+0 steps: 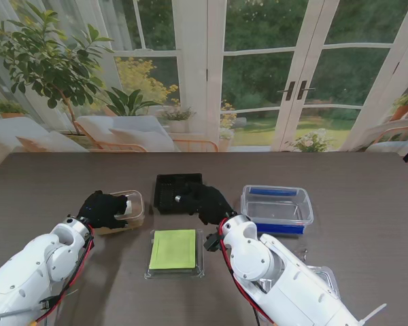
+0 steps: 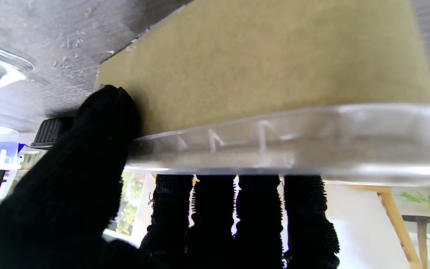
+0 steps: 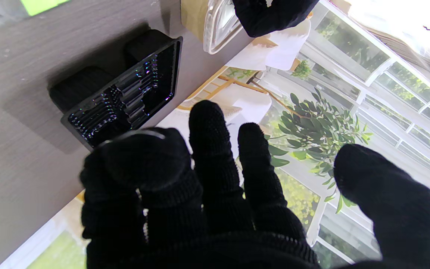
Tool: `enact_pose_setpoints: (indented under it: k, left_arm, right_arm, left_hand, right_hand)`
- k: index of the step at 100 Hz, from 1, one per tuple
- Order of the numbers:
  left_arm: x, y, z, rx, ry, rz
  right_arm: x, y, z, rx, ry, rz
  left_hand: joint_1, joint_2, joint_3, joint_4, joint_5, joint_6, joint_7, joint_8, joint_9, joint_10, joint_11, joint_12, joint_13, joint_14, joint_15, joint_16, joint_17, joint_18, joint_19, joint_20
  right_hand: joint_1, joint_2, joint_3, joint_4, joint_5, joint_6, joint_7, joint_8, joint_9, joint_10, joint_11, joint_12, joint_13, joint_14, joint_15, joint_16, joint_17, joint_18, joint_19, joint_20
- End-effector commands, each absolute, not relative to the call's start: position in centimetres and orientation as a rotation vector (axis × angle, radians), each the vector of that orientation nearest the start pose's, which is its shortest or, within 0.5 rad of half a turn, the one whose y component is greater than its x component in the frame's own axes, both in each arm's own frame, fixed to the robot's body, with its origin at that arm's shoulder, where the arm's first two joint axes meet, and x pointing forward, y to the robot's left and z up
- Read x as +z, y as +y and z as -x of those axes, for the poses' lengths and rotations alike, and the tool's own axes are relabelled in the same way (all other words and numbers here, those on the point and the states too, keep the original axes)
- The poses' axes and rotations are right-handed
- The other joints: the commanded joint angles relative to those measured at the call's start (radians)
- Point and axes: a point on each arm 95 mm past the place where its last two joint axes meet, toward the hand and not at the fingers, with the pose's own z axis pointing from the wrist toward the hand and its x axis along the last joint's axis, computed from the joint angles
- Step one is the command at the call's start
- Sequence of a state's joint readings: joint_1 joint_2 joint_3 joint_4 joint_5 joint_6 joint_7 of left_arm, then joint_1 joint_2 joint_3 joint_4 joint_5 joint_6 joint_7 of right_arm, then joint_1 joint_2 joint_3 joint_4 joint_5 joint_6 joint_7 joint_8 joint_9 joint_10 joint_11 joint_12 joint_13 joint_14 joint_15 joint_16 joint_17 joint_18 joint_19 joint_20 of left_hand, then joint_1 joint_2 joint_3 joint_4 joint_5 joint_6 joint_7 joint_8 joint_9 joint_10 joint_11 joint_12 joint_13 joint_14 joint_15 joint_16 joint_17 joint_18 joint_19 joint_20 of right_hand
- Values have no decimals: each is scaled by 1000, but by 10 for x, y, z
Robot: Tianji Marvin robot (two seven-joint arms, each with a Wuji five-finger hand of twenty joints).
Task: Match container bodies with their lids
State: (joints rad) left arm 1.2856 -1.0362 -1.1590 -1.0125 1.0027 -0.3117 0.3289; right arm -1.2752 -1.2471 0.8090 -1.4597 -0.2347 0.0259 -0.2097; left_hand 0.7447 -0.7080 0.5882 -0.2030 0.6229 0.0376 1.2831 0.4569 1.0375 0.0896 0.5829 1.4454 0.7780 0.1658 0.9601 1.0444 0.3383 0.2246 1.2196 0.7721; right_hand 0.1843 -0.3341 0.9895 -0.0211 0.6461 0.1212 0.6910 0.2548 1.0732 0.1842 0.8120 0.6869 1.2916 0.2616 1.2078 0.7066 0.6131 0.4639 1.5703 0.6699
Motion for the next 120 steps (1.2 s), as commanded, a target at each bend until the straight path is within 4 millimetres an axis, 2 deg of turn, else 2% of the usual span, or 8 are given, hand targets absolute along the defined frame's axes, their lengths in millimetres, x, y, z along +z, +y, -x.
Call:
enact_pose_setpoints:
  k: [1, 27, 69, 82, 97, 107, 117, 120]
  left_arm:
    - [-389, 127, -457, -1368, 1528, 1154]
    - [-383, 126, -463, -1392, 1507, 1110]
    - [-382, 128, -480, -1384, 1511, 1100]
    - [-382, 128, -486, -1372, 1514, 1112]
    - [-382, 130, -493, -1355, 1514, 1118]
    - [-381, 131, -498, -1342, 1522, 1111]
    - [-379, 132, -501, -1322, 1536, 1113]
    - [-379, 132, -502, -1314, 1543, 1114]
  right_arm:
    - [-308, 156, -424, -2312, -1281, 1915]
    - [-309, 156, -424, -2303, -1274, 1916]
    - [-310, 158, -426, -2291, -1278, 1923]
    - [-311, 158, -429, -2282, -1279, 1928]
    - [-314, 158, -432, -2269, -1279, 1934]
    - [-316, 158, -435, -2262, -1281, 1937]
    - [-317, 158, -437, -2252, -1283, 1943]
    - [-318, 158, -437, -2249, -1283, 1944]
  left_hand:
    - [236, 38, 207, 24, 87, -56, -7, -16, 19, -17, 33, 31, 33, -3, 47, 22, 12, -6, 49, 27]
    - [248, 29, 225, 22, 116, -78, 23, -19, 20, -11, 78, 42, 58, -13, 120, 42, 38, -6, 89, 47]
    - [244, 35, 212, 14, 109, -80, 21, -23, 4, -23, 67, 34, 43, -20, 80, 16, 26, -4, 56, 33]
    - [247, 47, 202, 21, 89, -74, 8, -24, -27, -18, 15, 16, 18, -10, 12, -1, 5, -3, 7, 9]
    - [254, 68, 203, 24, 47, -45, -39, -28, -63, -8, -36, 5, -12, -3, -51, -4, -22, -8, -38, -10]
    - [253, 80, 198, 24, 16, -15, -108, -43, -98, 10, -104, -28, -46, 7, -120, -24, -48, -12, -77, -25]
    - [238, 95, 185, 28, -28, 46, -216, -59, -146, 42, -213, -91, -110, 13, -213, -81, -89, -15, -142, -51]
    - [233, 99, 176, 32, -35, 62, -271, -56, -169, 54, -245, -140, -137, 13, -237, -161, -103, -13, -170, -62]
  right_hand:
    - [-44, 37, -13, -31, -15, 2, -1, -11, 14, 22, -12, -13, 5, 21, 4, 6, 186, 28, -10, 23]
    - [-44, 38, -14, -31, -12, 4, -2, -11, 16, 22, -12, -13, 5, 24, 4, 5, 186, 28, -10, 23]
    - [-42, 36, -12, -31, -13, 6, -2, -11, 15, 24, -12, -13, 5, 26, 2, 5, 184, 29, -11, 23]
    - [-41, 35, -11, -32, -14, 7, -2, -11, 16, 23, -11, -13, 5, 25, 2, 5, 184, 29, -11, 23]
    - [-39, 35, -9, -32, -16, 7, -2, -11, 19, 25, -11, -13, 6, 29, 3, 6, 181, 29, -13, 23]
    - [-40, 34, -9, -32, -15, 8, -2, -11, 19, 26, -11, -13, 5, 25, 2, 5, 180, 30, -14, 23]
    - [-39, 34, -8, -32, -16, 9, -2, -11, 20, 28, -11, -13, 4, 32, 3, 6, 178, 31, -16, 23]
    - [-39, 33, -8, -33, -15, 9, -1, -11, 22, 28, -11, -13, 5, 30, 3, 6, 177, 31, -16, 23]
